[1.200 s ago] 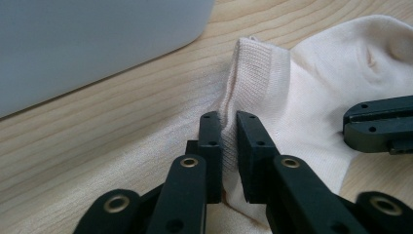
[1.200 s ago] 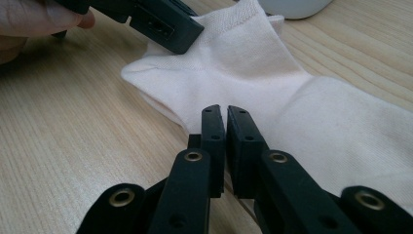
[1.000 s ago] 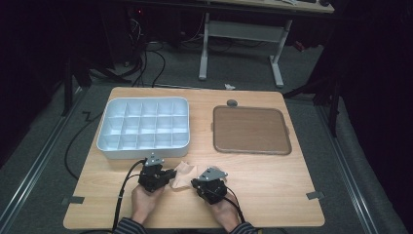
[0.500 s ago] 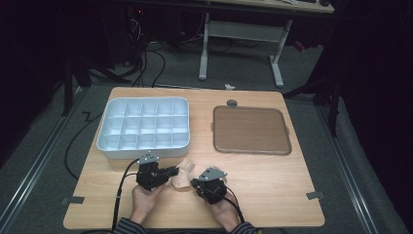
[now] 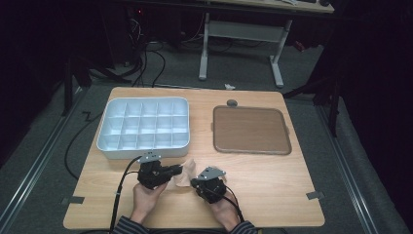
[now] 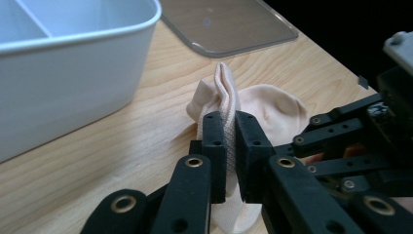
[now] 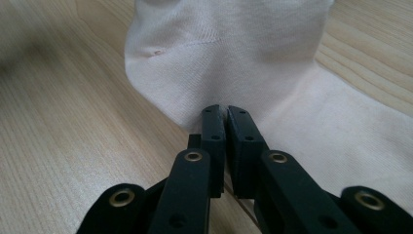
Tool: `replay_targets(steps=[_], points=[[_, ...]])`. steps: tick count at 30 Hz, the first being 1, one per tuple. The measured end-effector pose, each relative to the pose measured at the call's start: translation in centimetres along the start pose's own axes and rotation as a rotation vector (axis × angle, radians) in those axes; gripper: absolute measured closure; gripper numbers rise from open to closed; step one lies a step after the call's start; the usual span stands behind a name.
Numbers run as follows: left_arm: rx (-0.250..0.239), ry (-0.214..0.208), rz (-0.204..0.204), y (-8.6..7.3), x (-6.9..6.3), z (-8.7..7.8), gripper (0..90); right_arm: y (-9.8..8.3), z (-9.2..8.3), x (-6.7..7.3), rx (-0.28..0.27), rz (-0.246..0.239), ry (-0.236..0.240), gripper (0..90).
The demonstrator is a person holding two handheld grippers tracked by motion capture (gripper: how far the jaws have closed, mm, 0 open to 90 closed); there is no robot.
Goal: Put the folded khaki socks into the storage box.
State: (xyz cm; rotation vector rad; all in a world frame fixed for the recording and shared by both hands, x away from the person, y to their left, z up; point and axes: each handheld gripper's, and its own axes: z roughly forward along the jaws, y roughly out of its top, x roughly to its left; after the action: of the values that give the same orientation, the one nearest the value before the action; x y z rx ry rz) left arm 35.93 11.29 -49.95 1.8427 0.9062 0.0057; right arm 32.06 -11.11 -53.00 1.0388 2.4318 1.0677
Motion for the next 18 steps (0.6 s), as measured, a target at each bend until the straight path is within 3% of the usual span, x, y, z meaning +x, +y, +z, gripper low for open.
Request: replay_targets(steps=[12, 18], points=[[-0.032, -0.037, -0.011, 0.6, -0.1, 0.2, 84.7, 0.7, 0.5, 0.1, 0.022, -0.003, 0.012, 86.3], [-0.024, -0.032, 0.015, 1.0, -0.4, 0.1, 84.8, 1.2, 0.9, 0.3, 0.027, -0.017, 0.021, 86.4]])
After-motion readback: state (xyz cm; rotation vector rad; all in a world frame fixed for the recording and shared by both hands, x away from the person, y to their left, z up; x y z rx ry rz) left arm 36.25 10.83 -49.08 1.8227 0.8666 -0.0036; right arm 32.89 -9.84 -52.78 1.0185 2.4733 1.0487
